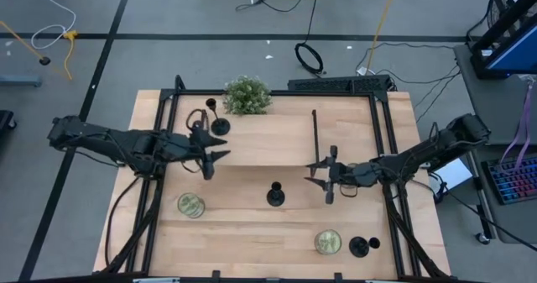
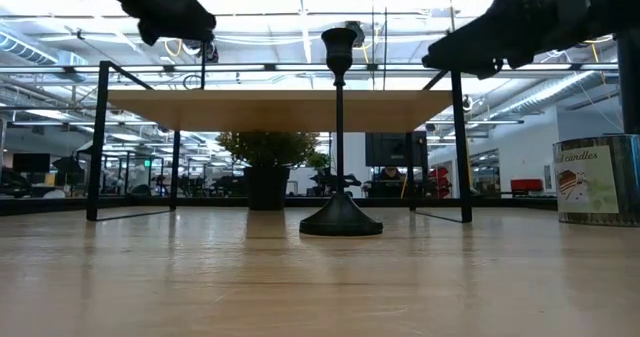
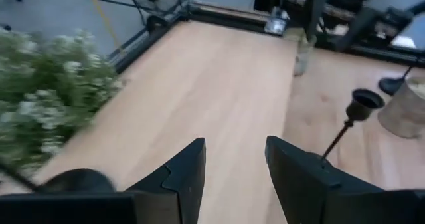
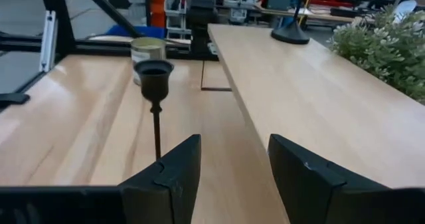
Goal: Pick & Place candle stick holders
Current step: Put the top black candle holder on the shelf aligned with the black candle holder
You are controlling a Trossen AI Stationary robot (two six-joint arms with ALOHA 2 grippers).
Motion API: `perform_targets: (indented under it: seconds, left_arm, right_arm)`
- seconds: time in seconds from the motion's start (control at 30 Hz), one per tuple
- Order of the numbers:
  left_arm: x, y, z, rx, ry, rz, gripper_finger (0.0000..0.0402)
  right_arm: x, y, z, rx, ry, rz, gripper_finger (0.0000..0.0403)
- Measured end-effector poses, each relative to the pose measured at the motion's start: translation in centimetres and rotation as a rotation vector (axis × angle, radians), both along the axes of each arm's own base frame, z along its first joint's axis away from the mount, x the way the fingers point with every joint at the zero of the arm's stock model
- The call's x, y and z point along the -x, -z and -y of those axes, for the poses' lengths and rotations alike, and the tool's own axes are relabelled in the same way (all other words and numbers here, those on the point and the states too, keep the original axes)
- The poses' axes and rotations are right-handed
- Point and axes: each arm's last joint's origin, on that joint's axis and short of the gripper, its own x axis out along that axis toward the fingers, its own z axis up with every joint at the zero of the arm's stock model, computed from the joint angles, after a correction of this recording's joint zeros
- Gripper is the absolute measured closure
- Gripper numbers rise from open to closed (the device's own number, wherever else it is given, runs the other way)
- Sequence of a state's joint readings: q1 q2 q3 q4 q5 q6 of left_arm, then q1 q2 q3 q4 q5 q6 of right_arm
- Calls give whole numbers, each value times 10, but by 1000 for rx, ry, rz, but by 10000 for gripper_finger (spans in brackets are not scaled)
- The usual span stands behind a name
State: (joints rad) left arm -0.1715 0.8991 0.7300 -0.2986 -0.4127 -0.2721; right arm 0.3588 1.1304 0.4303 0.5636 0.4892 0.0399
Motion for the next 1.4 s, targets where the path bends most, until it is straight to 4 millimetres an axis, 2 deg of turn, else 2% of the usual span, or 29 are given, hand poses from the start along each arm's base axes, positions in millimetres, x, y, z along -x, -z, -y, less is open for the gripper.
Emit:
perform_targets:
  seconds: [0.37,0.73,1.03,1.17,1.23,1.4]
  left_arm:
    - [-60,34,37,13,172,23,238]
    - [-102,79,61,108,267,42,238]
    - [-122,99,68,59,306,121,238]
    - [-123,105,76,26,356,128,238]
    - [-120,115,81,13,375,73,238]
    - [-126,101,92,-23,323,104,238]
  right_arm:
    - [4,2,-1,-3,-29,-8,232]
    - [13,-6,-16,32,-121,24,232]
    - [20,-13,-18,84,-155,48,232]
    - [20,-13,-18,141,-164,41,232]
    - [20,-13,-18,161,-168,36,232]
    - [20,-12,-18,206,-175,30,232]
